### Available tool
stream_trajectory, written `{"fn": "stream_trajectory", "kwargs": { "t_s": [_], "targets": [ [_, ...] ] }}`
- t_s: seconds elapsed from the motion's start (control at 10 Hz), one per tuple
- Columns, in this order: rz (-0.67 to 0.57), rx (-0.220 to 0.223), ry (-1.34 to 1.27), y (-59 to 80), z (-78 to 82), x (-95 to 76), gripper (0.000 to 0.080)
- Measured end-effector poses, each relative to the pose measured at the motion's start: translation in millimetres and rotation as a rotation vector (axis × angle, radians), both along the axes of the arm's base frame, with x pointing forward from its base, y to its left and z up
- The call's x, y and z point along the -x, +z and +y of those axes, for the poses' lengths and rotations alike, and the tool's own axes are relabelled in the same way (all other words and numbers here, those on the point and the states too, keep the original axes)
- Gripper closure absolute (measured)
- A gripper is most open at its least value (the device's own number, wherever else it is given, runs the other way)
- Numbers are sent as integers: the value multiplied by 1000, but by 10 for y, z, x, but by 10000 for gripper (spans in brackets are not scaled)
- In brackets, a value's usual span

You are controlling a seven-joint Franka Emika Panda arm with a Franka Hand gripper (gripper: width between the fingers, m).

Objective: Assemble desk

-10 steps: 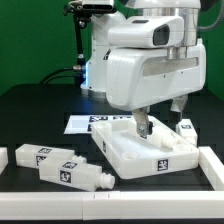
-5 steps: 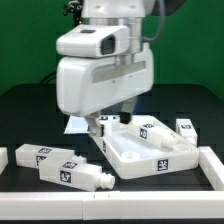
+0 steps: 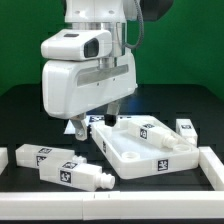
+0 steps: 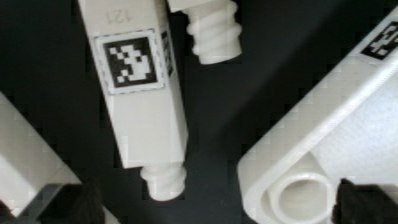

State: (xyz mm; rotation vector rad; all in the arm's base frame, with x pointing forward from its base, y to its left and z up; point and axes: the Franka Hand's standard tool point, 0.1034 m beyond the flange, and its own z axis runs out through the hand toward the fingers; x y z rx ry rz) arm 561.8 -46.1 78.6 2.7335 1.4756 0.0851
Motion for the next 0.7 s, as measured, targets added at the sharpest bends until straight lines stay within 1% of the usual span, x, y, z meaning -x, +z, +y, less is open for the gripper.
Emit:
{"fn": "stream_trajectory", "kwargs": {
  "t_s": [0.1,0.2,0.3,0.4,0.5,0.7],
  "targets": [
    [-7,9,84,-66,-166,100,150],
    [9,15,107,-156,-421,292,150],
    [19,18,140,-231,-635,412,150],
    [18,21,174,-318,-789,457,150],
    [32,16,183,-430,-898,509,150],
    [55,7,195,-619,-991,538,150]
  ]
}}
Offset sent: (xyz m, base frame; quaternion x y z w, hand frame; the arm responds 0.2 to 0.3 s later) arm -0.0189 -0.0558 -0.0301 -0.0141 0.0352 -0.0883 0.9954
